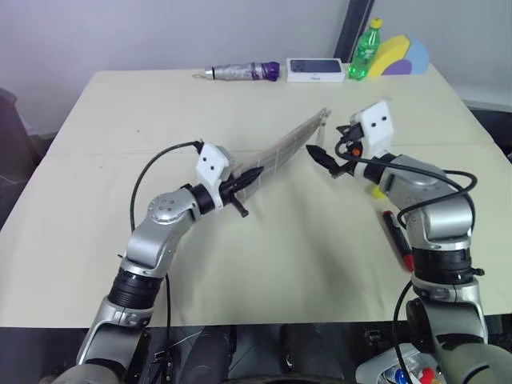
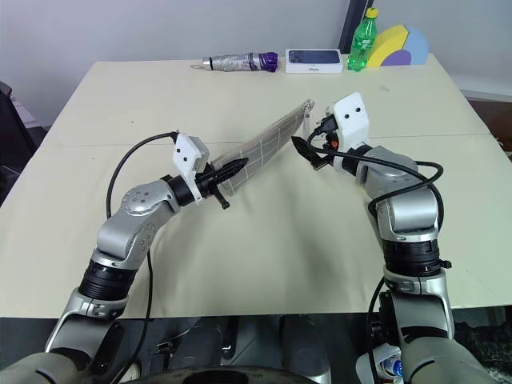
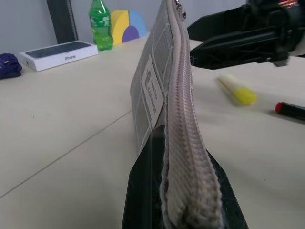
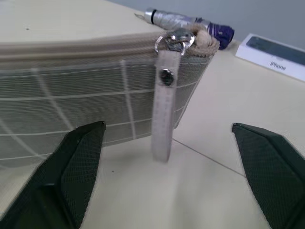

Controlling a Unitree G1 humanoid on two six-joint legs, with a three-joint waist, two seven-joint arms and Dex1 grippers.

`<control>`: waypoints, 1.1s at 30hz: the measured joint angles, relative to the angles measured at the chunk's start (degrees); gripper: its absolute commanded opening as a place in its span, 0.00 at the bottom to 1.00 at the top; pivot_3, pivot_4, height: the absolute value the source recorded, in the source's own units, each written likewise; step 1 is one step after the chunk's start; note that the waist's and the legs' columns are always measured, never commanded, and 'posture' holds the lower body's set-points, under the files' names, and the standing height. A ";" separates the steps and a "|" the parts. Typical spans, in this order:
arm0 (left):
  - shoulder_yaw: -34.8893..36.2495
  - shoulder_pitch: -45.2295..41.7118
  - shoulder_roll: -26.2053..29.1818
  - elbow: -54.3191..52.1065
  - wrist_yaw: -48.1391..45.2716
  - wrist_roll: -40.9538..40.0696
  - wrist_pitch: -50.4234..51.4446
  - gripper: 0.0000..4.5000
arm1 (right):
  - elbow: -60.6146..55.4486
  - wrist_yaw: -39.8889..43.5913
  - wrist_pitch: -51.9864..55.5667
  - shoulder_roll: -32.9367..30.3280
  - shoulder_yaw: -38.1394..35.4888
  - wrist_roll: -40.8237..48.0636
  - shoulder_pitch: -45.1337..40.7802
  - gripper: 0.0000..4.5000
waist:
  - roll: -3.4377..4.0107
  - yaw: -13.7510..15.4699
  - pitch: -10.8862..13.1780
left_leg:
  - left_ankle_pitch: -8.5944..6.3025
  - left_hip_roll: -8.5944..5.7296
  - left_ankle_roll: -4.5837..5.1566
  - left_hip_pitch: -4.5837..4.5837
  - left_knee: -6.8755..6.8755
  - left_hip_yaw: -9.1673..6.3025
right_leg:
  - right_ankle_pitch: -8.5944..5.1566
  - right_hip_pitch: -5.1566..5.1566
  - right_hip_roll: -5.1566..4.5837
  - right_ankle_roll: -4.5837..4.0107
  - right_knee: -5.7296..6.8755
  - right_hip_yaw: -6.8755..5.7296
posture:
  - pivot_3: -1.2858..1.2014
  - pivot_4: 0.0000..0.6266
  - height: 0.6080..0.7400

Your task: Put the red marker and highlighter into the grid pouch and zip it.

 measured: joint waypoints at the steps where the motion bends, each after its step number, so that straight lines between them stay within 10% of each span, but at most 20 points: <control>1: -0.01 0.30 0.08 -0.20 -0.18 0.02 0.04 0.00 | 0.54 -0.14 -0.29 0.01 0.00 -0.04 -0.26 0.57 | 0.00 0.00 0.00 | 0.01 0.00 -0.01 0.00 0.00 0.00 | 0.00 0.00 0.00 0.00 -0.01 0.00 | 0.52 0.24 1.00; 6: 0.00 1.12 0.23 -0.40 -0.49 0.66 0.12 0.00 | 1.09 -0.13 -0.83 -0.03 0.26 0.05 -0.30 0.01 | 0.00 0.00 0.00 | 0.01 0.00 -0.01 0.00 -0.01 0.00 | 0.00 0.00 0.00 0.00 -0.02 0.00 | 0.52 0.24 1.00; 33: -0.09 0.88 -6.24 1.20 3.88 6.91 -0.17 0.00 | -22.07 6.77 11.41 0.46 19.34 4.64 1.53 0.01 | -0.03 0.15 -0.01 | -0.01 -0.01 0.02 0.00 0.01 -0.06 | 0.00 0.04 -0.02 0.00 -0.07 -0.04 | 0.52 0.24 1.00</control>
